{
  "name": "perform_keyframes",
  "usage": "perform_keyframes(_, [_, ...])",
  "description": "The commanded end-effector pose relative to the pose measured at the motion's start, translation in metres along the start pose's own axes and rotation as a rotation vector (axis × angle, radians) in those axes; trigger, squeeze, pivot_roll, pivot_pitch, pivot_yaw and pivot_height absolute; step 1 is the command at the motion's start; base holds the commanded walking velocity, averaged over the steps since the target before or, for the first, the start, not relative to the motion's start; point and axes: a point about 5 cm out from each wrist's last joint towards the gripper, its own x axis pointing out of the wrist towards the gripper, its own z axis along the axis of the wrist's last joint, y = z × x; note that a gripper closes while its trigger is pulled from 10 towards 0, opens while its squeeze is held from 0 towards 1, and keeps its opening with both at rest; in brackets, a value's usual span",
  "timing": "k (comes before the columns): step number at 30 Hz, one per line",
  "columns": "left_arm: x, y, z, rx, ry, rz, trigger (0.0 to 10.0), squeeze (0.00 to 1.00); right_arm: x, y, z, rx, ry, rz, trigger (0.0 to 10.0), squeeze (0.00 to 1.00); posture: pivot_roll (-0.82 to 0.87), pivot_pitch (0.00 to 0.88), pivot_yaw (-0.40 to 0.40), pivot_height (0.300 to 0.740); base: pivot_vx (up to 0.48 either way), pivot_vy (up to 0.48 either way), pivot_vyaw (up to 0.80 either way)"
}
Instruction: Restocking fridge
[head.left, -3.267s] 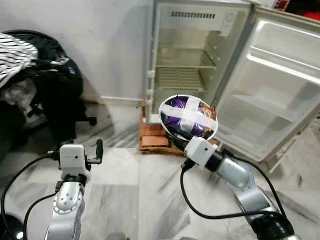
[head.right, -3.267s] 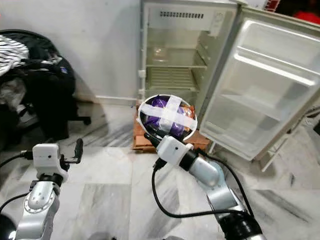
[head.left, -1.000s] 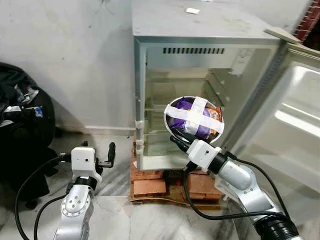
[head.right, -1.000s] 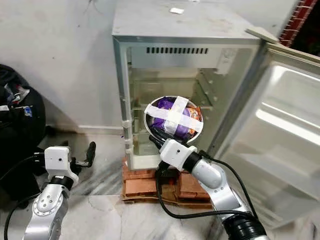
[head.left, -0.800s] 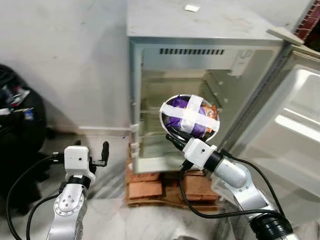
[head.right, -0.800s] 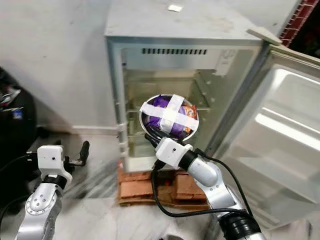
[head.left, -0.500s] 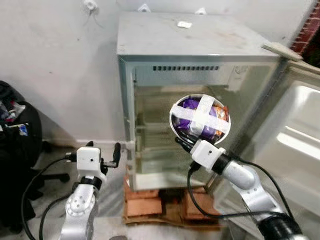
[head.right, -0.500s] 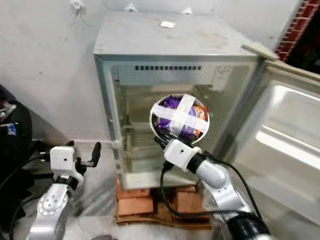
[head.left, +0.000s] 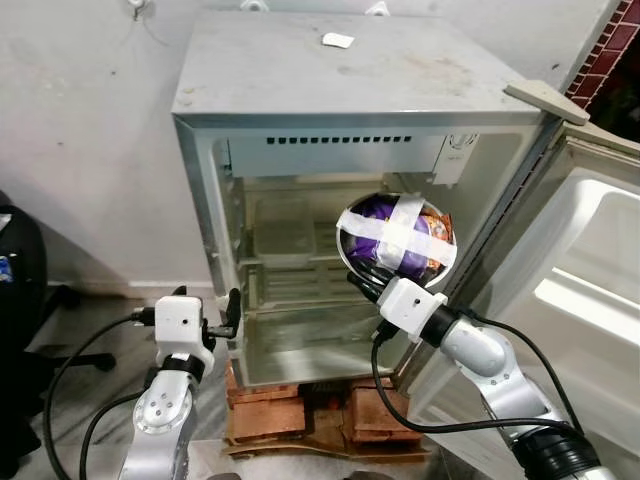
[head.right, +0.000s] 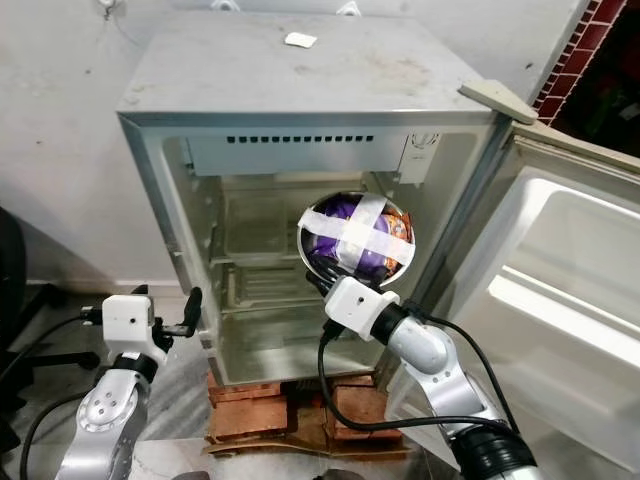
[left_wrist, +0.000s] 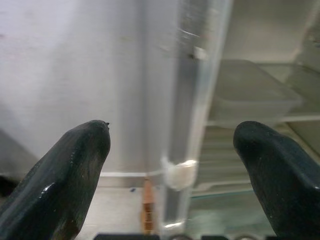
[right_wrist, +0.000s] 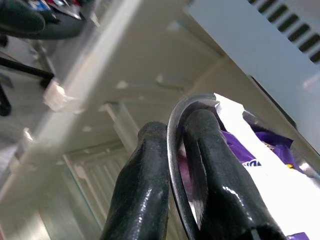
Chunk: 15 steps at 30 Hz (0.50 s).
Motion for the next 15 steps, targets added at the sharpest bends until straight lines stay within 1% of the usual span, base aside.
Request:
perform_keyframes(1, [0.0,0.0,0.004,-0.004,-0.013,0.005,10.0,0.0,0.002,-0.009,0.003,-0.027,-0.013,-0.017,10.0,0.0,0.05,0.0,-0.068,0.74,0.0,-0.24,0.0])
perform_keyframes(5, [-0.002,0.001,0.003,0.008,-0.002,0.013,10.0,0.0,0.005,-0.013,-0.001,-0.027,-0.003,-0.017,10.0,0.0,0.06,0.0,-0.073,0.74,0.0,0.0,0.0])
perform_keyframes(9, [-0.007,0.003,0.001,0.015,0.016,0.028,10.0,0.0,0.009,-0.015,-0.006,-0.01,0.017,-0.02,10.0,0.0,0.07,0.007,-0.082,0.74,0.0,0.0,0.0])
perform_keyframes(10, [-0.012,0.002,0.001,0.025,0.022,0.021,10.0,0.0,0.011,-0.014,-0.01,0.002,0.029,-0.016,10.0,0.0,0.08,0.021,-0.087,0.74,0.0,0.0,0.0])
perform_keyframes(12, [-0.017,0.002,0.001,0.041,0.026,0.011,10.0,0.0,0.014,-0.014,-0.011,0.002,0.03,-0.006,10.0,0.0,0.1,0.037,-0.091,0.74,0.0,0.0,0.0])
perform_keyframes(13, [-0.017,0.002,0.001,0.041,0.026,0.011,10.0,0.0,0.014,-0.014,-0.011,0.002,0.03,-0.006,10.0,0.0,0.1,0.037,-0.091,0.74,0.0,0.0,0.0])
perform_keyframes(14, [-0.023,0.002,0.0,0.055,0.034,0.006,10.0,0.0,0.017,-0.014,-0.012,0.003,0.029,0.006,10.0,0.0,0.1,0.044,-0.092,0.74,0.0,0.0,0.0])
perform_keyframes(15, [-0.026,0.004,0.0,0.057,0.039,0.01,10.0,0.0,0.02,-0.015,-0.013,-0.001,0.031,0.013,10.0,0.0,0.12,0.051,-0.092,0.74,0.0,0.0,0.0])
